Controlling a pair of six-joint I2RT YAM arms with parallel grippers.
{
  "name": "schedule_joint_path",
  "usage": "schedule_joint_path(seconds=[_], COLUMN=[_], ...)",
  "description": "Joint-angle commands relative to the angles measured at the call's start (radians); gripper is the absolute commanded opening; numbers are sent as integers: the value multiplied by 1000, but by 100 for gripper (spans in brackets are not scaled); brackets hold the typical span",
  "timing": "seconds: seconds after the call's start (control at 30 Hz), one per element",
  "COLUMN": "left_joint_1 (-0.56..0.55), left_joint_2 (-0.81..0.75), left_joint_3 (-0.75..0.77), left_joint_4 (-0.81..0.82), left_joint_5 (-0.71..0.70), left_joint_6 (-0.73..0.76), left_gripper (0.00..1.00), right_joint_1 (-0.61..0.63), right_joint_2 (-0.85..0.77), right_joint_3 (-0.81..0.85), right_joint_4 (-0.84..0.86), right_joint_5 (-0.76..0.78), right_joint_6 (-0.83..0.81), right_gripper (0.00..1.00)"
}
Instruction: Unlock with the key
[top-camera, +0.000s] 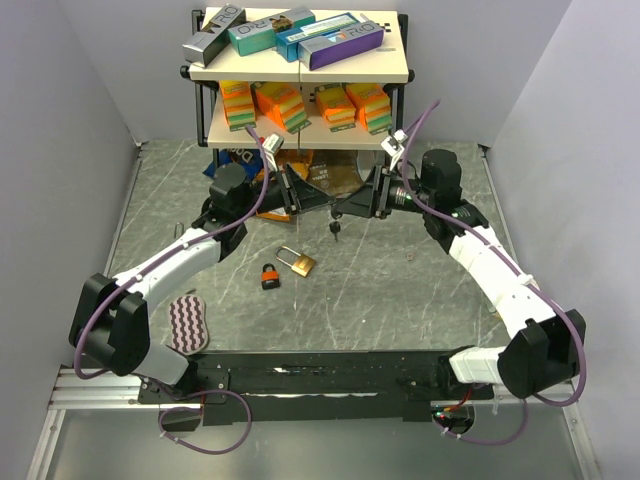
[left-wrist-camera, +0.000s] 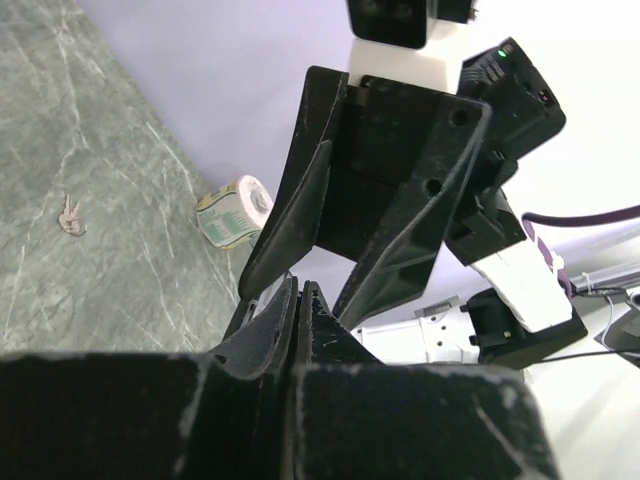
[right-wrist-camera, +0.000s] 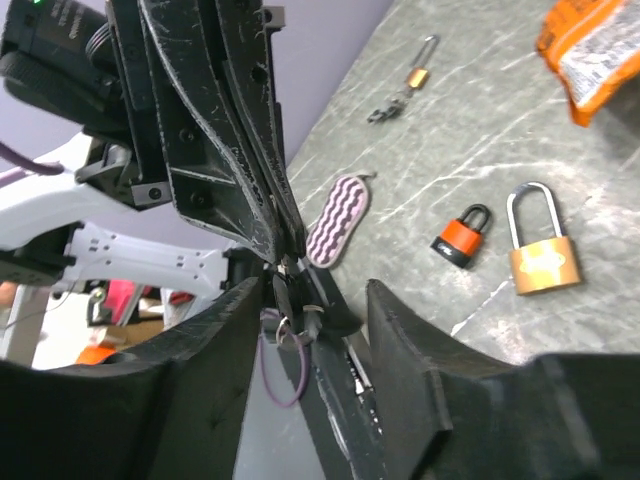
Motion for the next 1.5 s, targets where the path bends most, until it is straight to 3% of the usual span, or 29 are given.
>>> schedule_joint_path(seconds=[0.0, 0.23, 0.5, 0.6, 0.7, 0.8, 0.93, 0.97, 1.03, 1.07, 1.1, 1.13, 1.23, 1.33, 1.47], left_joint_1=[4, 4, 12, 15, 15, 18, 41, 52, 96, 113, 142, 152, 156, 156, 146], left_joint_2=[-15, 1, 1, 1, -1, -9, -30, -38, -77, -96, -119, -162, -212, -210, -196], left_joint_3=[1, 10, -5, -13, -14, -22, -31, -36, -46, -51, -54, -46, 3, 12, -60], left_joint_4=[93, 80, 122, 133, 129, 120, 51, 29, -88, -153, -222, -420, -799, -1036, -1137], left_joint_5=[35, 22, 9, 11, 5, -9, -43, -52, -92, -116, -147, -266, -542, -687, -777], left_joint_6=[-14, -20, -49, -57, -56, -53, -42, -37, -10, 9, 74, 120, 291, 352, 343], left_gripper=[1, 1, 1, 1, 1, 1, 2, 22, 51, 73, 78, 81, 90, 90, 89], right_joint_1=[2, 13, 20, 26, 25, 25, 26, 25, 22, 20, 20, 16, 13, 13, 14], right_joint_2=[1, 17, 49, 56, 52, 49, 38, 32, 23, 12, 9, 4, -9, -19, -29], right_joint_3=[1, -6, 11, 16, 16, 11, 10, 10, 11, 14, 20, 25, 51, 77, 86], right_joint_4=[103, 152, 126, 123, 122, 123, 116, 112, 88, 51, 28, 10, -93, -173, -233], right_joint_5=[-91, -130, -162, -165, -164, -162, -142, -138, -116, -86, -63, -44, 54, 148, 215], right_joint_6=[36, 67, 69, 67, 63, 66, 59, 52, 37, 14, 0, -11, -68, -115, -125], right_gripper=[51, 40, 38, 33, 23, 0, 0, 0, 0, 0, 0, 0, 0, 0, 0])
